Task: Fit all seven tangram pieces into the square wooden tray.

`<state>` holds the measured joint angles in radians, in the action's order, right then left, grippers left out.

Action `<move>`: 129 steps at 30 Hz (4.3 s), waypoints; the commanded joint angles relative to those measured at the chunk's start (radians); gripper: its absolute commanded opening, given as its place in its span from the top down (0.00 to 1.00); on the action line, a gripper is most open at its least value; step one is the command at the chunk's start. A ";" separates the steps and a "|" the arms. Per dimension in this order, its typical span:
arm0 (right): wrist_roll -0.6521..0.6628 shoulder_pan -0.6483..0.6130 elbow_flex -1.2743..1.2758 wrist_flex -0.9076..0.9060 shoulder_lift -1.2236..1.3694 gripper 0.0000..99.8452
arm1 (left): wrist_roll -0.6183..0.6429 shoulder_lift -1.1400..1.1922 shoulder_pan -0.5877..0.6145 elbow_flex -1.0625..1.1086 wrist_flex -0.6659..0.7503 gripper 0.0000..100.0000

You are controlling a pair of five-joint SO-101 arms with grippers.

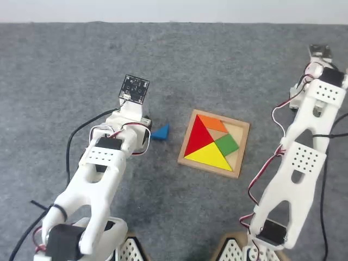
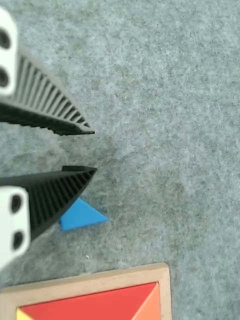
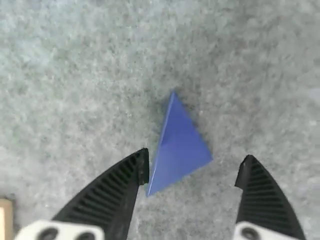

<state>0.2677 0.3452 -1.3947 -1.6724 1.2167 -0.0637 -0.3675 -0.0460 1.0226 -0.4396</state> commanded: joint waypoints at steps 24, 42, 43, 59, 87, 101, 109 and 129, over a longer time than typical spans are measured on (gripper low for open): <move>0.021 -0.013 0.135 -0.010 0.002 0.85 | -0.009 -0.044 0.002 0.004 0.028 0.89; 0.094 -0.142 0.517 -0.122 -0.530 0.89 | -0.009 -0.049 0.003 0.002 0.028 0.89; 0.094 -0.153 0.565 -0.120 -0.588 0.89 | -0.009 -0.049 0.003 0.002 0.028 0.89; 0.364 -0.140 0.647 0.113 -0.450 0.74 | -0.011 -0.046 0.003 0.002 0.028 0.89; 0.532 -0.065 0.647 0.295 -0.312 0.74 | -0.011 -0.046 0.002 0.004 0.028 0.89; 0.692 -0.053 0.655 0.433 -0.286 0.74 | -0.011 -0.044 0.002 0.004 0.028 0.89; 0.695 -0.021 0.649 0.433 -0.186 0.74 | -0.011 -0.044 0.002 0.004 0.028 0.89; 0.772 -0.007 0.643 0.081 -0.248 0.91 | -0.011 -0.044 0.002 0.004 0.028 0.89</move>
<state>1.0411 0.3115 -0.7733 -1.4945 0.9774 -0.0637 -0.3675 -0.0460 1.0349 -0.4396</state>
